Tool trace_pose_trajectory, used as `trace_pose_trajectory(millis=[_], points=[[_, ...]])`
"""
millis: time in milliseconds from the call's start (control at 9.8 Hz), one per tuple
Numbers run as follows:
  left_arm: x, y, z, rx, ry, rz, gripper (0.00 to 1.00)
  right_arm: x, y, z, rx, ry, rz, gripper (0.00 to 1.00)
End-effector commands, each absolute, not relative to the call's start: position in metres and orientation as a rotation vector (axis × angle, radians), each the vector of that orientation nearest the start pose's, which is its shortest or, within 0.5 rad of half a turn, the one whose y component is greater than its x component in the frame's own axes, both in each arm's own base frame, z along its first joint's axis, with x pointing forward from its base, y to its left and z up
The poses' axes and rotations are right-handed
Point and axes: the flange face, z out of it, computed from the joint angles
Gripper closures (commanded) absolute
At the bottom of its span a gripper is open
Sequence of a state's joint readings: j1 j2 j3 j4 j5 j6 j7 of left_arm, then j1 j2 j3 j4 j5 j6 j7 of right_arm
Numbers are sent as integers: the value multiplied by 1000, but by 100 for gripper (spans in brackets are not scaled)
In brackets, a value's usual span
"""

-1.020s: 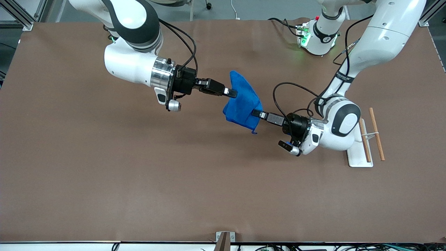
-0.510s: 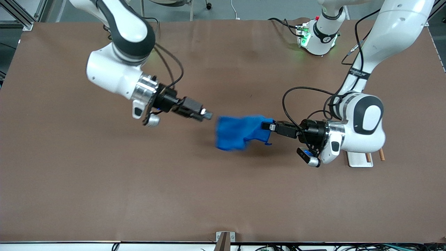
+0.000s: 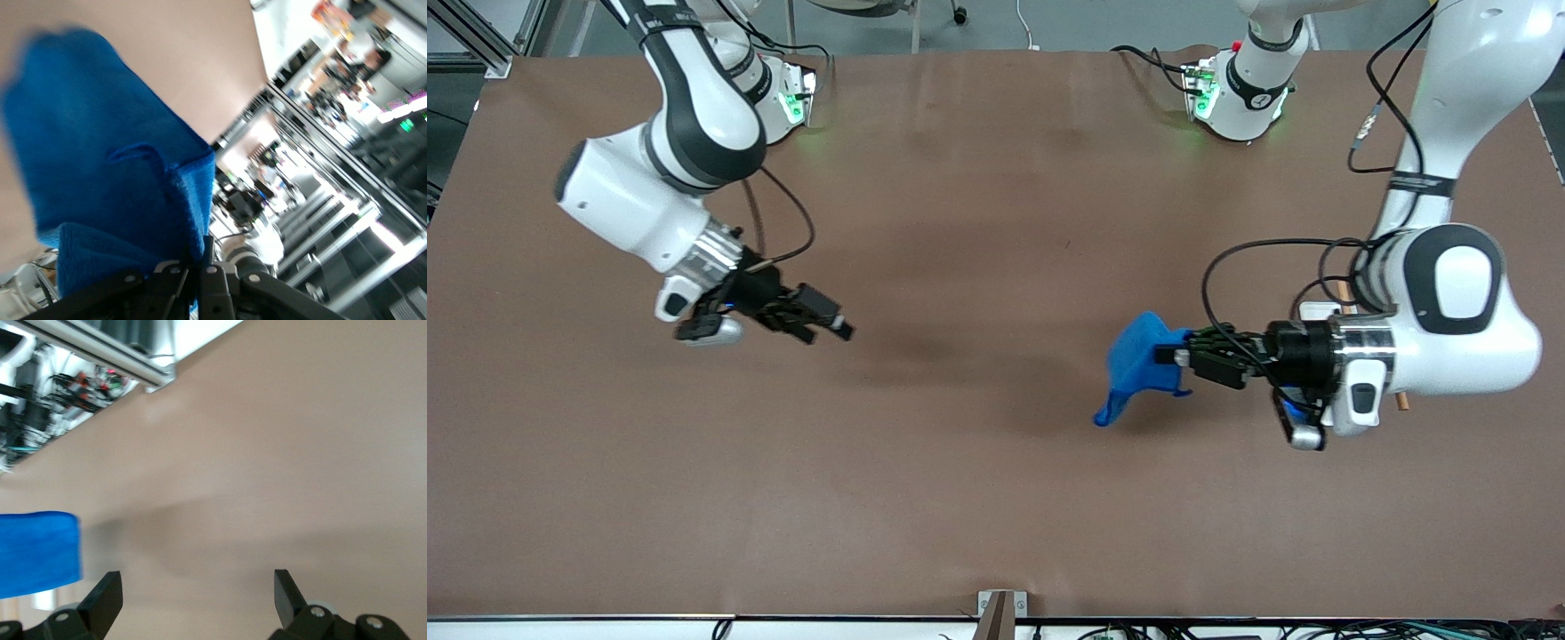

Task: Right arm passes towel to left arm to hang
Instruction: 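Open the right gripper and pull it back from the towel, then carry the towel with the left gripper over the wooden dowels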

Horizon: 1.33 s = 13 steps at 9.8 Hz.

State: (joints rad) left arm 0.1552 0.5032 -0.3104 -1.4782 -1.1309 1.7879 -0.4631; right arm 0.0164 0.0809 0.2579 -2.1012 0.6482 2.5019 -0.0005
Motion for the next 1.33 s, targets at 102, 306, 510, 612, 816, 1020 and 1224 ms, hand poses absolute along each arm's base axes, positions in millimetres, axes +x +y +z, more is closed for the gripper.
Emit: trace_pose_trajectory(millis=[102,306,510,612,816,1020,1224], points=[[680,-123,462,2167,974,-495,100,563,53,430,-2830,198,-242,0],[672,-124,458,2419,1124,-418,100,566,4,454,-3002,137,-195,0],[661,-117,448,2650,1137,-388,100,571,-24,522,-3070,133,-132,0],[654,-107,447,2752,1140,-398,100,569,-39,564,-3073,161,-98,0],[640,-85,453,2918,1119,-432,100,560,-60,610,-3112,198,-66,0],[634,-40,456,2974,999,-503,100,541,-78,638,-3111,322,16,0],[633,11,443,3030,870,-533,100,535,-82,645,-3089,480,69,0]])
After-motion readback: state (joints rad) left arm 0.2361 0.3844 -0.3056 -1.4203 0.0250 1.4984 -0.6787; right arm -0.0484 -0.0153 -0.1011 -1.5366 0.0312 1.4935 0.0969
